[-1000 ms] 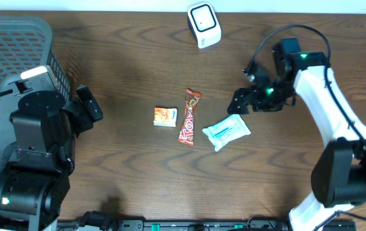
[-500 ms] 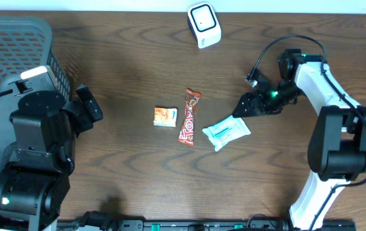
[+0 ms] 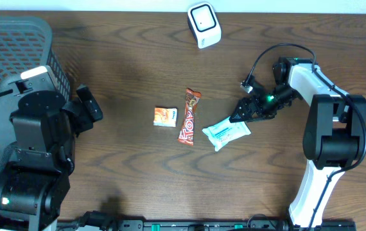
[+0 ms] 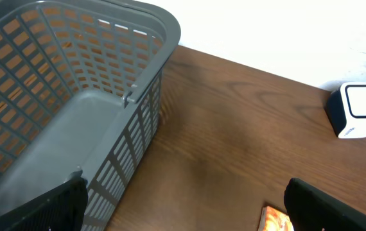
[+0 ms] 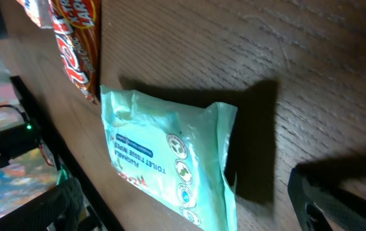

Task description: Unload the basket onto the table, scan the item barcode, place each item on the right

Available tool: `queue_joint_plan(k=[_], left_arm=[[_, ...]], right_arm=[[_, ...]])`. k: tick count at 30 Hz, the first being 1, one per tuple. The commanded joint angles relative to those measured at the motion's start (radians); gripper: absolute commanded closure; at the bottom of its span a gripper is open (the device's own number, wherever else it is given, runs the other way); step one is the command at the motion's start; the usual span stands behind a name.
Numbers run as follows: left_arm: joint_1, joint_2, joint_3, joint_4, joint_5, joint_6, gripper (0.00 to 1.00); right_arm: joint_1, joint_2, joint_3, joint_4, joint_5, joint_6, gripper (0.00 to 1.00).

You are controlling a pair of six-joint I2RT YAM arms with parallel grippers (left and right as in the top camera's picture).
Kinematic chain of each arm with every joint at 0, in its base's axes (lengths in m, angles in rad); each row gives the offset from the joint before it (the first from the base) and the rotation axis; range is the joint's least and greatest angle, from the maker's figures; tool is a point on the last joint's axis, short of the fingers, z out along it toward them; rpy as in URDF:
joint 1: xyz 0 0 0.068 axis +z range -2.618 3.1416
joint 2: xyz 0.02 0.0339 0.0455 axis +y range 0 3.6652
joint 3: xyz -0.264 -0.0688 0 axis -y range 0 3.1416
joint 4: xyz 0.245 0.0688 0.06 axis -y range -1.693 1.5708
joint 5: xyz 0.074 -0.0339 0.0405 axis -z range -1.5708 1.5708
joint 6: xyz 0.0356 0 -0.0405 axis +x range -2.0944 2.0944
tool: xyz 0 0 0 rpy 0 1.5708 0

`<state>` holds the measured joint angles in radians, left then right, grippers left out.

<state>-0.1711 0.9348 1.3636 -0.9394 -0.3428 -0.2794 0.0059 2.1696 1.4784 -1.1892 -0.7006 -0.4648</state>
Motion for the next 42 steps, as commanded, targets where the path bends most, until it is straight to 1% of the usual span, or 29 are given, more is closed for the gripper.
queue_joint_plan(k=[1,8,20,23,25,28,31,32,33,34,35,37,40,42], left_arm=[[0.005,-0.002,0.006,-0.003,-0.010,0.017,0.02],[0.005,-0.002,0.006,-0.003,-0.010,0.017,0.02],[0.005,-0.002,0.006,-0.003,-0.010,0.017,0.02],[0.005,-0.002,0.006,-0.003,-0.010,0.017,0.02],[0.005,-0.002,0.006,-0.003,-0.010,0.017,0.02],[0.005,-0.002,0.006,-0.003,-0.010,0.017,0.02],[0.005,-0.002,0.006,-0.003,-0.010,0.017,0.02],[0.005,-0.002,0.006,-0.003,-0.010,0.017,0.02],[0.005,-0.002,0.006,-0.003,-0.010,0.017,0.02],[0.005,-0.002,0.006,-0.003,-0.010,0.017,0.02],[0.005,-0.002,0.006,-0.003,-0.010,0.017,0.02],[0.005,-0.002,0.006,-0.003,-0.010,0.017,0.02],[0.005,-0.002,0.006,-0.003,-0.010,0.017,0.02],[0.005,-0.002,0.006,-0.003,-0.010,0.017,0.02]], right_arm=[[-0.004,0.065,-0.016,0.031,0.040,-0.023,0.01],[-0.004,0.100,-0.071,0.082,0.040,-0.023,0.01],[-0.004,0.109,-0.124,0.101,0.050,-0.023,0.01],[-0.004,0.109,-0.155,0.108,0.111,-0.021,0.01],[-0.004,0.109,-0.177,0.126,0.176,0.009,0.01],[-0.004,0.109,-0.226,0.199,0.286,0.069,0.01],[-0.004,0.109,-0.279,0.257,0.307,0.072,0.02],[-0.004,0.109,-0.292,0.267,0.307,0.072,0.05],[-0.004,0.109,-0.301,0.276,0.307,0.071,0.10],[-0.004,0.109,-0.308,0.285,0.307,0.071,0.20],[-0.004,0.109,-0.313,0.294,0.307,0.067,0.36],[-0.004,0.109,-0.318,0.309,0.307,0.067,0.76],[-0.004,0.109,-0.318,0.315,0.307,0.068,0.99],[-0.004,0.109,-0.318,0.320,0.306,0.068,0.99]])
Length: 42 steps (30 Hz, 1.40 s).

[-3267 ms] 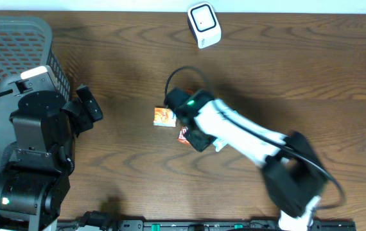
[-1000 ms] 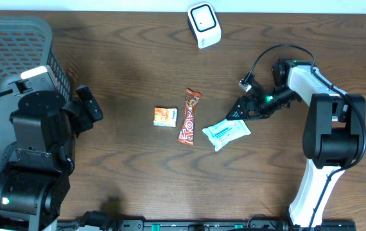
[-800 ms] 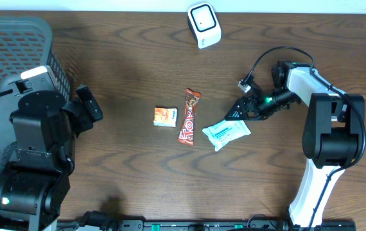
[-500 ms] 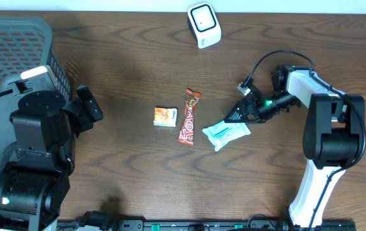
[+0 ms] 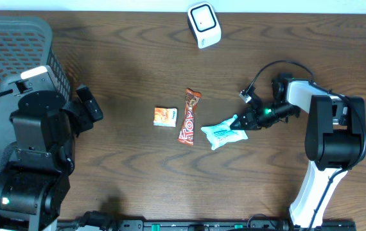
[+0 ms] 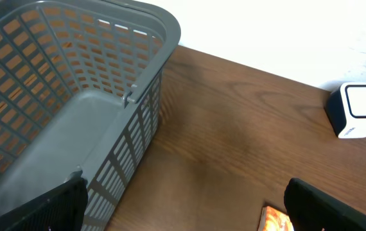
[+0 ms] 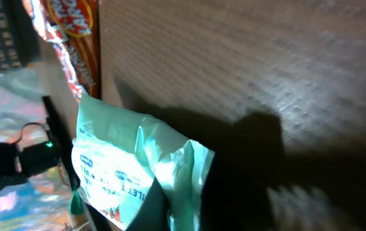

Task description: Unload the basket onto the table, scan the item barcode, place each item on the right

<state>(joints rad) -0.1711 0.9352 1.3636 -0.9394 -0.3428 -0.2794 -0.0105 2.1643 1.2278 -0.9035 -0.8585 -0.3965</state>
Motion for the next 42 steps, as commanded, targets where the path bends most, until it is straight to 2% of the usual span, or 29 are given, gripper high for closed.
queue_joint_plan(k=[1,5,10,14,20,24,29,36,42], left_arm=[[0.005,-0.002,0.006,-0.003,-0.010,0.017,0.02],[0.005,-0.002,0.006,-0.003,-0.010,0.017,0.02],[0.005,-0.002,0.006,-0.003,-0.010,0.017,0.02],[0.005,-0.002,0.006,-0.003,-0.010,0.017,0.02],[0.005,-0.002,0.006,-0.003,-0.010,0.017,0.02],[0.005,-0.002,0.006,-0.003,-0.010,0.017,0.02],[0.005,-0.002,0.006,-0.003,-0.010,0.017,0.02],[0.005,-0.002,0.006,-0.003,-0.010,0.017,0.02],[0.005,-0.002,0.006,-0.003,-0.010,0.017,0.02]], right_arm=[[0.012,0.114,-0.068,0.037,0.461,-0.001,0.99],[0.012,0.114,-0.032,0.001,0.398,0.000,0.99],[0.012,0.094,0.132,-0.216,0.317,0.011,0.99],[0.012,0.031,0.234,-0.277,0.335,0.046,0.99],[0.014,-0.137,0.308,-0.225,0.703,0.236,0.99],[0.032,-0.247,0.309,-0.234,0.910,0.287,0.99],[0.085,-0.346,0.309,-0.241,1.274,0.377,0.99],[0.225,-0.348,0.308,-0.280,1.523,0.433,0.99],[0.356,-0.296,0.294,-0.314,1.617,0.499,0.98]])
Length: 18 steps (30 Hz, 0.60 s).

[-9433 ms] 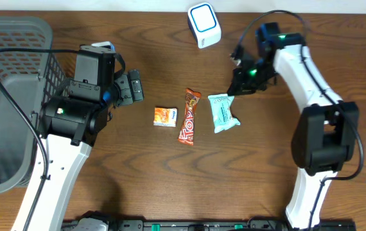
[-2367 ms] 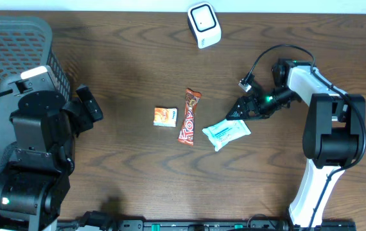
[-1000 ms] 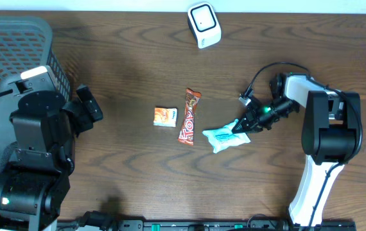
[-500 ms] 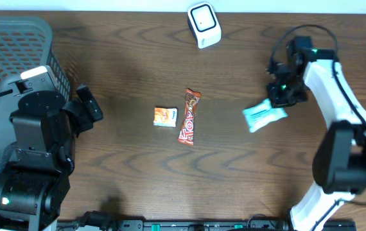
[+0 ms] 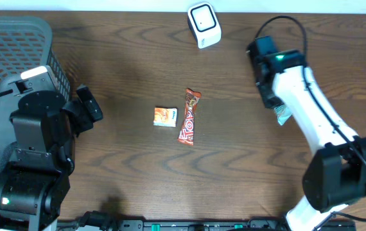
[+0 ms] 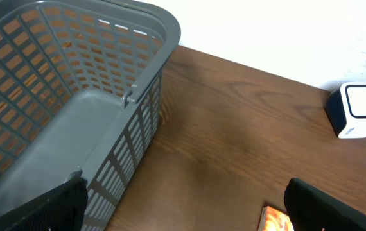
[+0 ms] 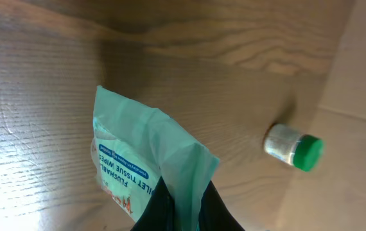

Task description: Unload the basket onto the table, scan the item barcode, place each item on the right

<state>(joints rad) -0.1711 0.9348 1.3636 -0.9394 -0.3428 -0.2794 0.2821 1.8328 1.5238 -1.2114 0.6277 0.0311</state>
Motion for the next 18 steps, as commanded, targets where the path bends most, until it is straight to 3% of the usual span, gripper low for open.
queue_joint_plan(k=[1,10,18], left_arm=[[0.005,-0.002,0.006,-0.003,-0.010,0.017,0.02],[0.005,-0.002,0.006,-0.003,-0.010,0.017,0.02],[0.005,-0.002,0.006,-0.003,-0.010,0.017,0.02]], right_arm=[[0.086,0.045,-0.005,-0.008,0.133,0.076,0.99],[0.257,0.242,-0.009,-0.032,0.198,0.158,0.99],[0.460,0.355,-0.009,-0.015,0.033,0.193,0.98]])
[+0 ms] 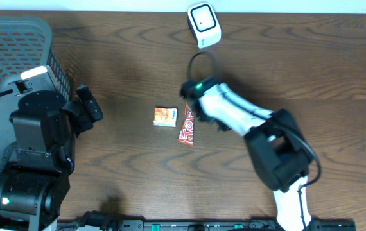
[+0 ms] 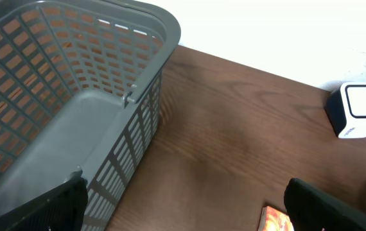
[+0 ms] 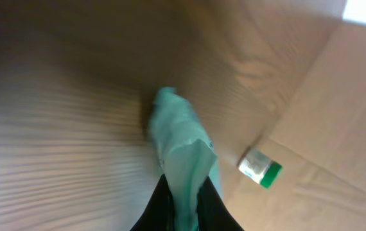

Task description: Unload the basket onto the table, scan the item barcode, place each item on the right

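Note:
A pale green tissue pack hangs pinched by its edge in my right gripper, which is shut on it; this view is motion-blurred. In the overhead view my right arm reaches to the table's middle, and the pack is hidden beneath it. The white barcode scanner stands at the far edge, a little beyond the arm's tip, and also shows as the scanner. By the basket my left gripper is open and holds nothing.
A grey mesh basket fills the far left. An orange candy bar and a small orange packet lie mid-table, right beside my right arm. A green-capped bottle lies at the right edge.
My right arm has moved from the right side of the table to the middle, below the scanner, still gripping the tissue pack. The left arm has not moved.
The tissue pack lay on the table right of the candy bar, with my right gripper open next to it. Then the gripper was at the pack's edge. Then it held the pack lifted at the right side, and now at the table's middle.

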Available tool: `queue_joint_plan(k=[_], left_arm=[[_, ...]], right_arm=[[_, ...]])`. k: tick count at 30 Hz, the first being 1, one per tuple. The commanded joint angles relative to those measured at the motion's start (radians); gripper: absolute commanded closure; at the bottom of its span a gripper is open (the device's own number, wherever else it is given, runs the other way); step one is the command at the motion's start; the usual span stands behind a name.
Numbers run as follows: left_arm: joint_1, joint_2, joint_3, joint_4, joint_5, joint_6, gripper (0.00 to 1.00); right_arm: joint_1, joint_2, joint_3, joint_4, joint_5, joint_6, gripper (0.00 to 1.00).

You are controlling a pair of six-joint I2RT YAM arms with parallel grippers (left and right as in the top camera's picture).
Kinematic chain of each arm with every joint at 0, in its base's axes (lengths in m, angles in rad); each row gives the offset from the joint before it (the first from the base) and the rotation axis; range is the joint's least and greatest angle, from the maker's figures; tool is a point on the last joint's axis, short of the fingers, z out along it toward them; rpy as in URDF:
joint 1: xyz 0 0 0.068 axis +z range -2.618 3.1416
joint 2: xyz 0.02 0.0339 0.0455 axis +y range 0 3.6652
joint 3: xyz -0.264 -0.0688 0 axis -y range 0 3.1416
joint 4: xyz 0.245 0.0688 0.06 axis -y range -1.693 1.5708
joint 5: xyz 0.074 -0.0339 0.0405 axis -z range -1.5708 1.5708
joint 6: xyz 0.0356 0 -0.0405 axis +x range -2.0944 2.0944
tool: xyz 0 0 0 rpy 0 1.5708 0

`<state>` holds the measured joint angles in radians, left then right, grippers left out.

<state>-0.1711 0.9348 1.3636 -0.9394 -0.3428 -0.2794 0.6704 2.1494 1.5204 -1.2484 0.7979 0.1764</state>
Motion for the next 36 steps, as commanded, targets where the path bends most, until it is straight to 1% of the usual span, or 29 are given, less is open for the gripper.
queue_joint_plan(k=[1,2,3,4,5,6,8,9,10,13,14,15,16,17,18,19,21,22,31,36], left_arm=[[0.005,-0.002,0.006,-0.003,-0.010,0.017,0.02],[0.005,-0.002,0.006,-0.003,-0.010,0.017,0.02],[0.005,-0.002,0.006,-0.003,-0.010,0.017,0.02],[0.005,-0.002,0.006,-0.003,-0.010,0.017,0.02],[0.005,-0.002,0.006,-0.003,-0.010,0.017,0.02],[0.005,-0.002,0.006,-0.003,-0.010,0.017,0.02],[0.005,-0.002,0.006,-0.003,-0.010,0.017,0.02],[0.005,-0.002,0.006,-0.003,-0.010,0.017,0.02],[0.005,-0.002,0.006,-0.003,-0.010,0.017,0.02],[0.005,-0.002,0.006,-0.003,-0.010,0.017,0.02],[0.005,-0.002,0.006,-0.003,-0.010,0.017,0.02],[0.005,-0.002,0.006,-0.003,-0.010,0.017,0.02],[0.005,-0.002,0.006,-0.003,-0.010,0.017,0.02],[0.005,-0.002,0.006,-0.003,-0.010,0.017,0.02],[0.005,-0.002,0.006,-0.003,-0.010,0.017,0.02],[0.005,-0.002,0.006,-0.003,-0.010,0.017,0.02],[0.005,-0.002,0.006,-0.003,-0.010,0.017,0.02],[0.005,-0.002,0.006,-0.003,-0.010,0.017,0.02],[0.005,-0.002,0.006,-0.003,-0.010,0.017,0.02],[0.005,-0.002,0.006,-0.003,-0.010,0.017,0.02]], right_arm=[[0.090,0.041,-0.006,0.033,-0.182,0.048,0.98],[0.108,0.043,-0.006,0.049,-0.234,0.048,0.99],[0.124,0.044,-0.006,0.066,-0.278,0.048,0.93],[0.139,0.044,-0.006,0.085,-0.323,0.048,0.83],[0.149,0.044,-0.006,0.100,-0.357,0.048,0.71],[0.158,0.044,-0.005,0.115,-0.401,0.048,0.62],[0.169,0.042,0.002,0.134,-0.510,0.048,0.59],[0.169,0.036,0.006,0.140,-0.583,0.048,0.55],[0.167,0.031,0.011,0.142,-0.624,0.049,0.53],[0.153,0.002,0.029,0.124,-0.678,0.067,0.49],[0.147,-0.010,0.038,0.113,-0.687,0.067,0.43],[0.140,-0.027,0.051,0.097,-0.697,0.066,0.04],[0.134,-0.043,0.065,0.082,-0.703,0.066,0.01],[0.126,-0.061,0.079,0.067,-0.705,0.067,0.02],[0.117,-0.084,0.095,0.050,-0.706,0.066,0.12],[0.108,-0.102,0.106,0.039,-0.706,0.066,0.34],[0.088,-0.143,0.112,0.032,-0.694,0.066,0.85],[0.076,-0.159,0.112,0.029,-0.690,0.066,0.99],[-0.061,-0.185,0.086,-0.020,-0.705,0.067,0.99],[-0.095,-0.185,0.079,-0.040,-0.711,0.100,0.99]])
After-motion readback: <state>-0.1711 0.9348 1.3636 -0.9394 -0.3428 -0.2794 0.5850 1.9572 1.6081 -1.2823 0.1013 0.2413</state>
